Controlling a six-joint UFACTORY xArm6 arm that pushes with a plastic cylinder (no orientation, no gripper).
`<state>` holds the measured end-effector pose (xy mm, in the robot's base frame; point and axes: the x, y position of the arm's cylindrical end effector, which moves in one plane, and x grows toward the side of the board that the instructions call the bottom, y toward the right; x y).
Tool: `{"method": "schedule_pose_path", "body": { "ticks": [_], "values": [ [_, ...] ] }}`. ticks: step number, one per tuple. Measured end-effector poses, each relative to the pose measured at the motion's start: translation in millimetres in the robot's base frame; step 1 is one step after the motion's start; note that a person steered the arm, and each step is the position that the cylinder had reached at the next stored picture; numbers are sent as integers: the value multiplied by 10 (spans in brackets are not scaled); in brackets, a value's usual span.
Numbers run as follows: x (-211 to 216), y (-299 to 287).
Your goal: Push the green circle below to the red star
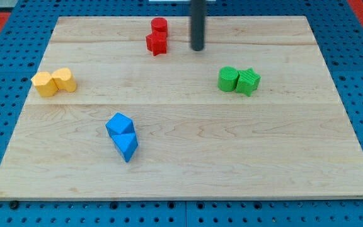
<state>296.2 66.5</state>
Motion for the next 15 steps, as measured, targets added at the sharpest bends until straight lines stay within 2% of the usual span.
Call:
{"method": "schedule_pose_path", "body": {
  "ticks": [1, 2, 3, 5, 6, 8, 10, 12, 13, 15],
  "values": [
    [276, 854],
    [638, 982],
    [772, 734],
    [981, 925],
    [1046, 311],
    [1029, -1149],
    [989, -852],
    [678, -741],
    [601, -179],
    [286, -285]
  ]
}}
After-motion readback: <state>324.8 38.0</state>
